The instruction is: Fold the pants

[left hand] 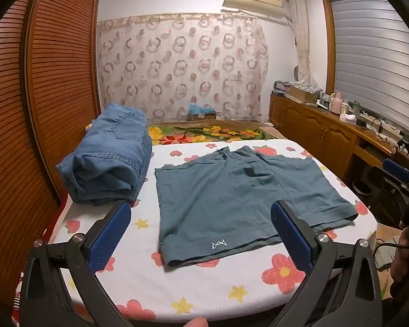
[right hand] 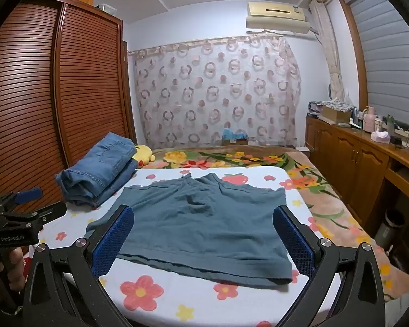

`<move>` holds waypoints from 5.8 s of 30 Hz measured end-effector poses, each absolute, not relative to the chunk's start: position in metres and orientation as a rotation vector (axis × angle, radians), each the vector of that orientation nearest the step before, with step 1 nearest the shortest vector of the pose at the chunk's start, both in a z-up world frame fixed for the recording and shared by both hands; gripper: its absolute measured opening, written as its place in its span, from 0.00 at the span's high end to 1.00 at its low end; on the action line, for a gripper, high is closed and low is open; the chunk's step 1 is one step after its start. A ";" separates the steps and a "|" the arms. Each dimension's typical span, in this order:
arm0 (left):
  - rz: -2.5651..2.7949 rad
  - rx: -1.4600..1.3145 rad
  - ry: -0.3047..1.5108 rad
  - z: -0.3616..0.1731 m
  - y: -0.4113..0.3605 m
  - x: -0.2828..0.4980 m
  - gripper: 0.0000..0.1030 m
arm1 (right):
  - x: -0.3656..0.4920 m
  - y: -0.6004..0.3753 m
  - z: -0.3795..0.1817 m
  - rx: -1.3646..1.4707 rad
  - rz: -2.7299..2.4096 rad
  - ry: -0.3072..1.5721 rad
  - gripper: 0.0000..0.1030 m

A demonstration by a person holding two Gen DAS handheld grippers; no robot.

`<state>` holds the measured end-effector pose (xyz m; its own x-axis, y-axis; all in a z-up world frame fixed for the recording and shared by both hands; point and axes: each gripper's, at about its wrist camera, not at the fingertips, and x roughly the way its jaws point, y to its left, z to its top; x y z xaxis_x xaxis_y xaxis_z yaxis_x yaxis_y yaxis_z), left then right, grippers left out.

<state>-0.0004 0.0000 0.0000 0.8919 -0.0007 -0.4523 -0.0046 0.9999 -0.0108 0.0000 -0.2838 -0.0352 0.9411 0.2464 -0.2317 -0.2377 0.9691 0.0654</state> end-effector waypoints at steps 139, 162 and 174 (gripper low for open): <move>-0.008 -0.030 0.658 -0.072 0.053 0.039 0.00 | 0.045 -0.285 -0.050 -0.033 0.293 0.415 0.15; -0.059 -0.102 0.737 -0.103 0.070 0.048 0.47 | 0.047 -0.295 -0.052 -0.037 0.214 0.484 0.21; -0.116 -0.096 0.761 -0.109 0.062 0.049 0.77 | 0.048 -0.292 -0.047 -0.020 0.178 0.497 0.21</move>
<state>0.0492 0.0625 -0.1094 0.7184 -0.1390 -0.6816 0.0698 0.9893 -0.1282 0.0485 -0.2924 -0.0466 0.8641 0.1645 -0.4758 -0.1743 0.9844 0.0237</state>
